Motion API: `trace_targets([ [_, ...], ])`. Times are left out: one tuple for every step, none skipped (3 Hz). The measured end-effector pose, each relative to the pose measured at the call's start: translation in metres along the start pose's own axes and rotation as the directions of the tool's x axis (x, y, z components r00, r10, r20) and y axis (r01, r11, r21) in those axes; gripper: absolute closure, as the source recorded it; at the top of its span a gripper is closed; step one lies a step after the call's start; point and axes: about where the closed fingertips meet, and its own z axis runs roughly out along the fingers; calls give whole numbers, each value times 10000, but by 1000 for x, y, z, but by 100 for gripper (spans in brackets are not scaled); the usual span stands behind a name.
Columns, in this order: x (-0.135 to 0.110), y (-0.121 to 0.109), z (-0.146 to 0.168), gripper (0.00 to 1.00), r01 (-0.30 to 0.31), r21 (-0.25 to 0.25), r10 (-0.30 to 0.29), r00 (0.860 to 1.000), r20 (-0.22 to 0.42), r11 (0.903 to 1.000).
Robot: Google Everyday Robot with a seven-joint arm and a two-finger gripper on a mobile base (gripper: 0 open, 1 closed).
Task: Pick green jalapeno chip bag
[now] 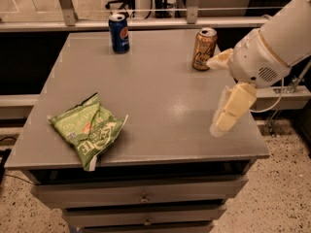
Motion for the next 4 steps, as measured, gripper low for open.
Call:
trace_targets([
  [-61, 22, 49, 0, 912, -996, -672, 9728, 2215, 9908],
  [-114, 46, 81, 0, 2009, -1325, -1392, 9179, 3717, 9706],
  [-114, 46, 81, 0, 2010, -1325, -1394, 9179, 3716, 9706],
  [-129, 57, 100, 0, 2133, -1540, -1328, 9001, 4150, 9648],
])
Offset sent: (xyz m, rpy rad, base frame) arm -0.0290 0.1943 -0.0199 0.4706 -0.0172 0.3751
